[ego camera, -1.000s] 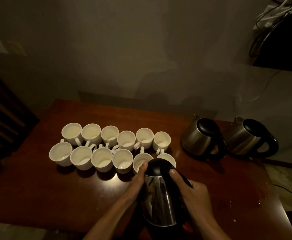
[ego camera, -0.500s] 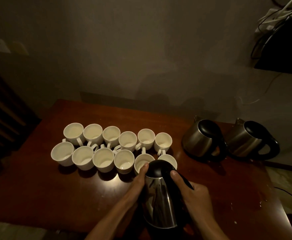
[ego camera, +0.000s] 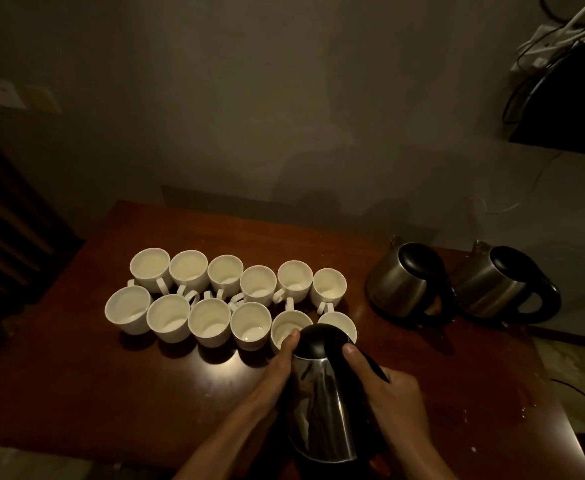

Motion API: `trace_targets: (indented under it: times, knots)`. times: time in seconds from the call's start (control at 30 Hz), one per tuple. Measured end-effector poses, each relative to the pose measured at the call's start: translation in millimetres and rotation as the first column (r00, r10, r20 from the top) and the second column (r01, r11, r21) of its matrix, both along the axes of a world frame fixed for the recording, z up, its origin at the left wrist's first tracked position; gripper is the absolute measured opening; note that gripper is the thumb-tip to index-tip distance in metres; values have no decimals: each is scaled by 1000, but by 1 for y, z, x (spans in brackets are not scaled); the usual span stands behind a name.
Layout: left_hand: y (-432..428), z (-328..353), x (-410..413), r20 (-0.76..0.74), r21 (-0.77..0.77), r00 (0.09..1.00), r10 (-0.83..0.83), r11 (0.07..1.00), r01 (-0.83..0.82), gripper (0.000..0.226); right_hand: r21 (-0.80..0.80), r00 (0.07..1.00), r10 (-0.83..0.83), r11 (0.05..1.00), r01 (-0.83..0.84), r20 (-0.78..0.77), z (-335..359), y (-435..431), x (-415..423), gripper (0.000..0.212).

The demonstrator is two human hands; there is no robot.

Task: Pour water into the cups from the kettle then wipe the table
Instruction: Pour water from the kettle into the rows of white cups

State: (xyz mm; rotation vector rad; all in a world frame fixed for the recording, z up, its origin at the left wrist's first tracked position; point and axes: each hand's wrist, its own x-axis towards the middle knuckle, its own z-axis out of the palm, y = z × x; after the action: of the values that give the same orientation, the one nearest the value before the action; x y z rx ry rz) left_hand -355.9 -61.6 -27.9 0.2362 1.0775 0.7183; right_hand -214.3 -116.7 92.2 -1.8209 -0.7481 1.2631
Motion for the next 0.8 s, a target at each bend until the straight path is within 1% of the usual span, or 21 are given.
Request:
trace_targets:
  times: [0.07,0.1,0.2,0.27,0.33,0.4,0.5,0.57,0.67,0.7,0.73,0.8]
  knots:
    - [1,-5,0,3,16,1000,12,1000,-12,65,0,1000,9,1000,-9,-6,1,0,-1,49]
    - [2,-7,0,3,20,1000,12,1000,-12,64,2,1000,10,1000,-10,-6,1,0,-1,49]
    - [3,-9,0,36,42,999,13,999,-15,46,0,1000,1,1000,-1,1,1,-1,0,48]
    - [3,-12,1,54,51,998,11,999,-14,48,-12,1000,-1,1000,1,6,0,-1,-1,48]
    - [1,-10,1,37,72,999,10,997,-13,46,-16,1000,1,1000,-1,9,0,-1,0,49]
    - [2,-14,2,38,90,999,12,996,-16,51,-20,1000,6,1000,-6,14,0,0,0,49]
    - [3,-18,2,11,76,1000,0,997,-1,52,-31,1000,10,999,-9,21,0,0,0,49]
    - [2,-20,0,28,65,1000,-3,998,1,53,-40,1000,11,999,-10,20,-1,0,0,49]
    - [1,-18,-3,-36,73,999,-39,996,41,45,-51,999,13,999,-11,37,-3,-1,1,51]
    - [1,-17,-4,-41,74,998,-46,996,49,47,-50,999,10,999,-8,39,-4,-2,1,52]
    - [3,-16,-5,-66,79,997,-47,996,52,56,-48,999,8,999,-6,37,-4,-2,1,52]
    - [5,-28,-6,-109,102,991,-81,991,92,89,-45,1000,12,999,-11,27,-4,-4,1,53]
